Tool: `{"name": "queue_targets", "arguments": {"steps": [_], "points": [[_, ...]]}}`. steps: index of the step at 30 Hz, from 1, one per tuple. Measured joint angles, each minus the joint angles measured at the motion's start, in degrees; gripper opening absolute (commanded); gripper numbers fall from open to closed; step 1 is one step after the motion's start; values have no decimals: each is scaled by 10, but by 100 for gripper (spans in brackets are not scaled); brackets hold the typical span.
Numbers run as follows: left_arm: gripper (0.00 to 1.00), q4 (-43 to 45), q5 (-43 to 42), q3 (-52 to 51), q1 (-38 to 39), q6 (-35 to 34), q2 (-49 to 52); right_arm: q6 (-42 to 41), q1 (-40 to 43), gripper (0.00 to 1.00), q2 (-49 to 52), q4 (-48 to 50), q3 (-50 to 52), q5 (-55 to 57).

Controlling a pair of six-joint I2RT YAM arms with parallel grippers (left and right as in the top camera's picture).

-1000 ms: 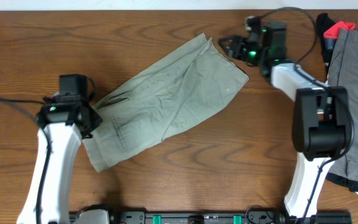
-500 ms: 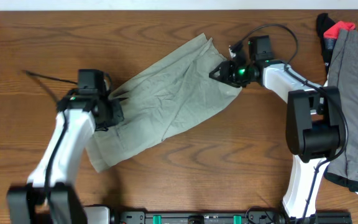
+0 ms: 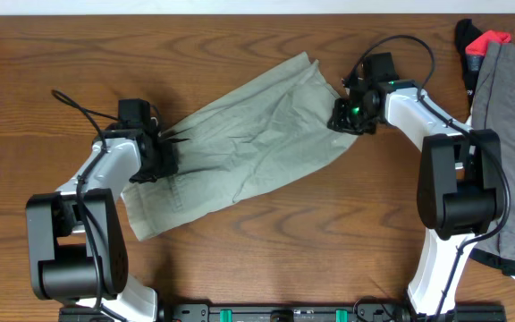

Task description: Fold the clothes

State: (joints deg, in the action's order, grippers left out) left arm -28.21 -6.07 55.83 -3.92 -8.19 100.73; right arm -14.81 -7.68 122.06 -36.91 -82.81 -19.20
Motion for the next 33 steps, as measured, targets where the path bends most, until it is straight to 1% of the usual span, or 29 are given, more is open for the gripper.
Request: {"name": "queue_targets", "arguments": {"steps": [3, 5, 9, 11, 12, 14, 16, 17, 19, 20, 21, 23, 25, 28, 31, 33], "points": [[50, -3, -2, 0, -9, -1, 0, -25, -2, 7, -7, -82, -8, 66], [50, -5, -10, 1, -10, -1, 0, -56, -2, 3, -11, -151, -10, 111], [51, -9, -28, 1, -9, -1, -1, -90, 3, 2, -12, -249, -8, 148], [52, -18, -30, 3, -9, -1, -3, -92, 10, 4, -13, -275, -5, 150], [55, -25, -28, 5, -9, -1, -5, -89, 16, 6, -15, -281, -2, 148], [57, -42, -25, 14, -12, 1, -10, -74, 28, 13, -25, -281, 8, 130], [58, -55, -25, 26, -14, 2, -19, -51, 37, 22, -57, -268, 17, 103], [58, -60, -26, 35, -14, 2, -26, -45, 38, 24, -77, -260, 19, 92], [58, -67, -37, 54, -15, 2, -46, -31, 38, 22, -135, -236, 19, 72], [57, -71, -47, 64, -15, 2, -59, -25, 37, 22, -170, -223, 19, 63], [53, -73, -58, 72, -15, 3, -69, -23, 36, 20, -201, -213, 18, 57], [38, -74, -87, 83, -10, 1, -95, -16, 33, 18, -260, -194, 14, 47], [31, -72, -116, 87, 7, 3, -114, -13, 29, 16, -289, -184, 8, 41], [27, -55, -151, 87, 59, 21, -119, -10, 10, 13, -291, -186, 4, 34], [25, -33, -170, 87, 123, 57, -110, -12, -12, 11, -255, -209, 5, 30], [25, -10, -177, 87, 171, 85, -98, -16, -24, 6, -224, -231, 6, 29]]}}
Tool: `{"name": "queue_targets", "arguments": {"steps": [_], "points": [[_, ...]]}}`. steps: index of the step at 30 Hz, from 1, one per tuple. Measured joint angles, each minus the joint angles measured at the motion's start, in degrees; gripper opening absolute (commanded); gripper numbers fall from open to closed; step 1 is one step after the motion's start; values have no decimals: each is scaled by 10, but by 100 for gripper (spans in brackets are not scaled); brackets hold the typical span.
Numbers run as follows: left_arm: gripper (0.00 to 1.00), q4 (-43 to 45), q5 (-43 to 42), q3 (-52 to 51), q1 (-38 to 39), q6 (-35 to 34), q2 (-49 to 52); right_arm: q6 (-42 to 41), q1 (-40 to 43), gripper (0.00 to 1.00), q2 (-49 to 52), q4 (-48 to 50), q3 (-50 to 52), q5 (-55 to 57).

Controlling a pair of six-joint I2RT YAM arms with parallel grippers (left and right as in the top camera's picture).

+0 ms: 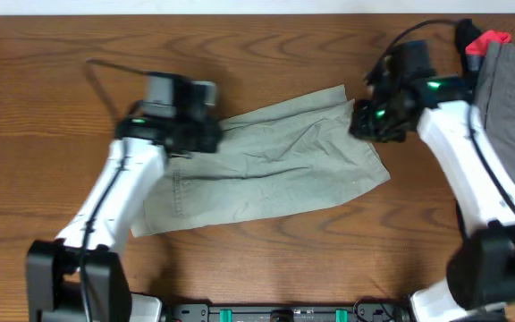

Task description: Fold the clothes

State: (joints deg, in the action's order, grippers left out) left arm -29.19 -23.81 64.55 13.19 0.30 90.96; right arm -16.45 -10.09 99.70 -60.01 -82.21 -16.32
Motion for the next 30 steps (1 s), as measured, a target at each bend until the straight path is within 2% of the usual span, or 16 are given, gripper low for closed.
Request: {"name": "queue_targets", "arguments": {"steps": [6, 14, 19, 25, 30], "points": [[25, 81, 4, 0, 69, 36, 80, -21, -18, 5, 95, -38, 6, -14], [22, 178, 17, 0, 72, 44, 192, -29, -34, 6, 162, -36, 9, -37], [22, 222, 69, 0, 71, 30, 216, -47, -37, 5, 202, -17, 33, -28], [23, 237, 168, 5, 46, 2, 217, -80, -36, 5, 185, 16, 67, -32], [23, 198, 209, 49, -7, -5, 218, -90, -36, 7, 171, 34, 89, -35]]}}
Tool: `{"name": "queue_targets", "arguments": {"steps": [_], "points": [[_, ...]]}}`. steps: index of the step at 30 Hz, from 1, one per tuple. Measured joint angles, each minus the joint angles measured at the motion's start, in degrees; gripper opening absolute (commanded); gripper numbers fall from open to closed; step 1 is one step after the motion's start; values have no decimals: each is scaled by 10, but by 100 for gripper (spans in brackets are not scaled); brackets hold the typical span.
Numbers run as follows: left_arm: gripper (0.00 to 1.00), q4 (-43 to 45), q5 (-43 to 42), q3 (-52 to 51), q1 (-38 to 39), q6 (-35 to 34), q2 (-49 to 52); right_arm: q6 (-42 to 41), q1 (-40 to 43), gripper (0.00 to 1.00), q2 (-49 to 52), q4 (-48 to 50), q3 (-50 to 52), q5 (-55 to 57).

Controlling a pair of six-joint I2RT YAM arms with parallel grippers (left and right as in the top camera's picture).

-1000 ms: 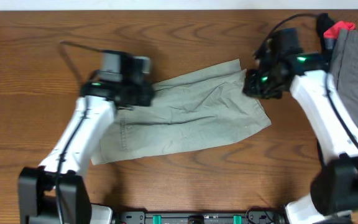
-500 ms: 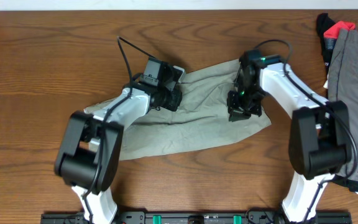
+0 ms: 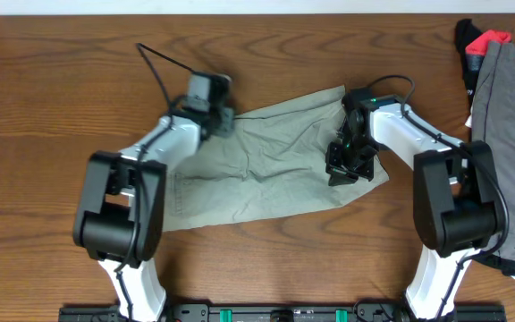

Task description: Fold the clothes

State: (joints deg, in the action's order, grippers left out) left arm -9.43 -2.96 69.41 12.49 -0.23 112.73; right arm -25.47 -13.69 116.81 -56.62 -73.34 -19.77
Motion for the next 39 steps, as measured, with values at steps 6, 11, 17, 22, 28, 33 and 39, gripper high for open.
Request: {"name": "queue_targets", "arguments": {"steps": [6, 11, 17, 22, 28, 33, 39], "points": [[26, -110, -43, 83, -38, 1, -12, 40, 1, 12, -9, 8, 7, -10], [27, -153, -155, 97, -16, 6, -80, 88, 8, 13, -30, -21, 10, 8], [26, -160, -237, 107, 52, 33, -99, 85, 60, 9, -140, -3, 10, 24], [26, -139, -258, 107, 125, 68, -26, 64, 102, 8, -158, 49, 10, 22], [25, -111, -265, 106, 162, 81, 49, 59, 92, 8, -129, 88, 18, -7], [25, -92, -266, 106, 169, 82, 91, 54, 68, 1, -75, 88, 19, -19], [25, -59, -239, 106, 165, 82, 101, 44, 57, 1, -21, 52, 21, -17]]}}
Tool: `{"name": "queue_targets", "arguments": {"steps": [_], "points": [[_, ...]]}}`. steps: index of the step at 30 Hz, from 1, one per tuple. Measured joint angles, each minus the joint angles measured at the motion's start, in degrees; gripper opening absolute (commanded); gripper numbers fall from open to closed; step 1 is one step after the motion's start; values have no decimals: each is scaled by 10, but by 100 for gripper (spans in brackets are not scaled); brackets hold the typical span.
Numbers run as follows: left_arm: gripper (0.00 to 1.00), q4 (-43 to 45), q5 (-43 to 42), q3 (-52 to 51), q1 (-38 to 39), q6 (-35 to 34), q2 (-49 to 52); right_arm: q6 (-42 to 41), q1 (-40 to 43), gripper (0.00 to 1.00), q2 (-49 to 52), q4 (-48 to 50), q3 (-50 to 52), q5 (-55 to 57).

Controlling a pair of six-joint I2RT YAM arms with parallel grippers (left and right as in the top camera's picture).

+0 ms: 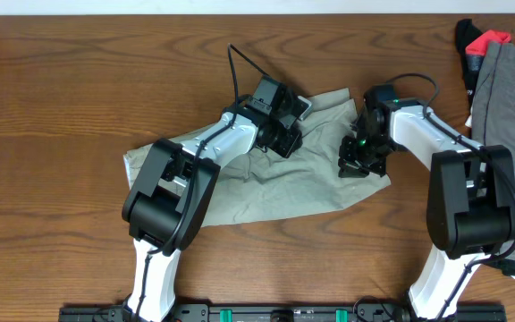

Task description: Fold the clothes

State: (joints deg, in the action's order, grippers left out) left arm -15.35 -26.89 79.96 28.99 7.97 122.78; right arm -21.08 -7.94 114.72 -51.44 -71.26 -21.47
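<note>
An olive green garment (pixel 266 183) lies spread across the middle of the table, creased, its left end near the left arm's base. My left gripper (pixel 282 134) reaches in over the garment's upper middle and presses down on the cloth; its fingers are hidden under the wrist. My right gripper (pixel 354 164) sits on the garment's right edge, pointing down and left. The dark fingers blend together, so I cannot make out whether either gripper is open or shut.
A pile of other clothes lies at the far right: a grey garment (pixel 508 116) and a red and black piece (pixel 483 40) at its top. Both arms' bases stand at the table's front edge. Bare wooden table (pixel 61 80) shows to the left and behind.
My left gripper has moved right, from the garment's upper left corner to its upper middle. The cloth's left end now shows further left. My right gripper has shifted slightly right along the right edge.
The garment first lay slanted, with my grippers at its left and right ends. Then both arms were raised and the cloth lay closer to level. Later the left gripper was at the upper left corner and the right on the right edge; now the left is at the middle.
</note>
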Motion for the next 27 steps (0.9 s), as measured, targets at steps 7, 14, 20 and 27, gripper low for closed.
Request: {"name": "queue_targets", "arguments": {"steps": [7, 14, 20, 27], "points": [[30, 67, 85, 0, -24, -17, 6, -14, -1, 1, 0, -27, -2, 29], [30, 17, 135, 35, -112, -38, 13, -16, -2, 1, -4, -55, 3, 59], [30, -155, 142, 141, -160, -48, 7, -3, -2, 3, -7, -52, 5, 58], [27, -356, 142, 182, -160, -50, -130, 64, 12, 10, -61, 12, 35, -9]]}}
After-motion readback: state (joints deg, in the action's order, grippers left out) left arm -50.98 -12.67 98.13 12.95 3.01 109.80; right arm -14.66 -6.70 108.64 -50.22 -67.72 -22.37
